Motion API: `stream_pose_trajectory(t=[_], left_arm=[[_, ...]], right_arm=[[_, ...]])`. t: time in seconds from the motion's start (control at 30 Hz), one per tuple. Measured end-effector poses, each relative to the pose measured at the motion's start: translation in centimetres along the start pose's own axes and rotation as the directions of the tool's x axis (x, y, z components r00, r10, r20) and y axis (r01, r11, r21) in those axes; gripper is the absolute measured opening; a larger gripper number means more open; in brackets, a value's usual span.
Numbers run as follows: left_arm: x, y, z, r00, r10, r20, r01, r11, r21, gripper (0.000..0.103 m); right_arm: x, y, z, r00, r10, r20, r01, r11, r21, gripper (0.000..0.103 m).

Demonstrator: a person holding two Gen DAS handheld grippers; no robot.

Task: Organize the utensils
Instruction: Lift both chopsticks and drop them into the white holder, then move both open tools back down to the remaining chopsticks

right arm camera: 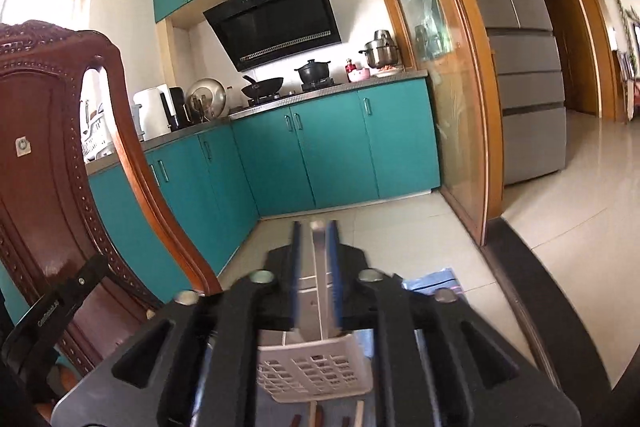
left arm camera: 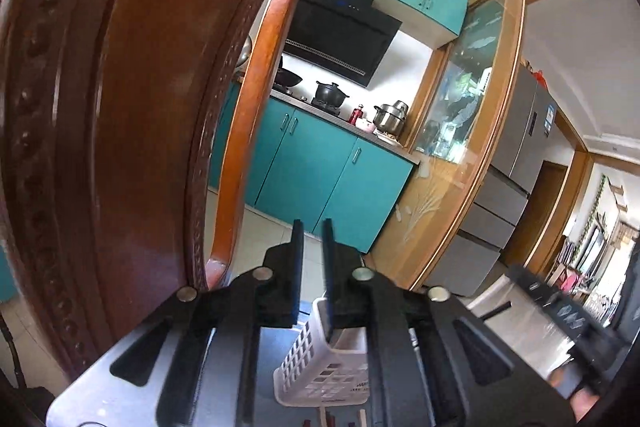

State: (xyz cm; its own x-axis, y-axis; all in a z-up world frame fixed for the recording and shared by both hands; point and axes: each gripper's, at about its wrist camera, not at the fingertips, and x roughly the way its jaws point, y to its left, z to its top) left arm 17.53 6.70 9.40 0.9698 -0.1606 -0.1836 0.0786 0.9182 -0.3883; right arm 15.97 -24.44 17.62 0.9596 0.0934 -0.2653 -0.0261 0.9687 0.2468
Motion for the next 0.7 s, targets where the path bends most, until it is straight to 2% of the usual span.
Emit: stream_pose_trajectory(t=[0.03, 0.07, 0.13, 0.3, 0.37, 0.43, 0.47, 0.5, 0.53, 0.57, 0.63, 0.67, 0.7], left_arm=[[-0.1, -0.1, 0.1, 1.000, -0.005, 0.002, 0.005, 1.000, 0.005, 0.020], [-0.5, 0.0, 0.0, 1.000, -0.014, 0.004, 0.013, 1.000, 0.008, 0.023], [-1.2, 0.3, -0.2, 0.999, -0.038, 0.006, 0.038, 0.999, 0.003, 0.028], [-2.7, 0.5, -1.3, 0.998, -0.060, -0.007, 0.060, 0.998, 0.012, 0.031], [-2.9, 0.6, -2.4, 0.999, -0.026, -0.043, 0.027, 0.999, 0.025, 0.031], [-2.6, 0.8, -3.9, 0.994, 0.003, -0.110, 0.001, 0.999, 0.038, 0.031], [-2.0, 0.9, -4.9, 0.985, 0.030, -0.168, -0.021, 0.998, 0.053, 0.031], [-1.4, 1.1, -5.8, 0.975, 0.051, -0.218, -0.037, 0.997, 0.066, 0.031], [-0.7, 1.2, -6.6, 0.960, 0.069, -0.272, -0.049, 0.996, 0.079, 0.031], [0.0, 1.1, -7.3, 0.946, 0.077, -0.316, -0.050, 0.995, 0.091, 0.031], [1.4, 1.0, -8.6, 0.912, 0.087, -0.401, -0.042, 0.992, 0.119, 0.031], [2.5, 0.9, -9.6, 0.885, 0.095, -0.455, -0.036, 0.990, 0.136, 0.031], [3.0, 0.8, -10.2, 0.870, 0.102, -0.483, -0.036, 0.989, 0.144, 0.031]], right_arm=[[-0.8, 0.0, 0.1, 1.000, -0.005, 0.012, 0.005, 1.000, -0.006, 0.040], [-1.8, -0.1, 0.1, 0.999, -0.007, 0.031, 0.007, 1.000, -0.008, 0.041], [-3.8, -0.3, 0.1, 0.998, -0.004, 0.063, 0.005, 1.000, -0.015, 0.042], [-9.2, -1.7, -2.0, 0.995, -0.002, 0.099, 0.003, 1.000, -0.012, 0.042], [-9.7, -2.1, -3.8, 0.998, -0.016, 0.064, 0.017, 1.000, -0.013, 0.042], [-8.3, -2.4, -6.2, 0.997, -0.054, -0.058, 0.052, 0.998, -0.035, 0.042], [-6.8, -2.5, -7.6, 0.987, -0.061, -0.150, 0.054, 0.997, -0.050, 0.042], [-4.9, -2.7, -9.2, 0.963, -0.060, -0.263, 0.047, 0.997, -0.054, 0.042], [-3.6, -2.8, -10.3, 0.940, -0.060, -0.336, 0.045, 0.998, -0.052, 0.039], [-1.7, -3.0, -12.0, 0.896, -0.054, -0.440, 0.039, 0.998, -0.043, 0.036], [1.0, -3.1, -14.5, 0.829, -0.047, -0.558, 0.031, 0.999, -0.037, 0.032], [1.8, -3.0, -15.3, 0.805, -0.050, -0.591, 0.032, 0.999, -0.041, 0.031], [2.9, -3.1, -16.4, 0.775, -0.062, -0.629, 0.044, 0.998, -0.045, 0.028]])
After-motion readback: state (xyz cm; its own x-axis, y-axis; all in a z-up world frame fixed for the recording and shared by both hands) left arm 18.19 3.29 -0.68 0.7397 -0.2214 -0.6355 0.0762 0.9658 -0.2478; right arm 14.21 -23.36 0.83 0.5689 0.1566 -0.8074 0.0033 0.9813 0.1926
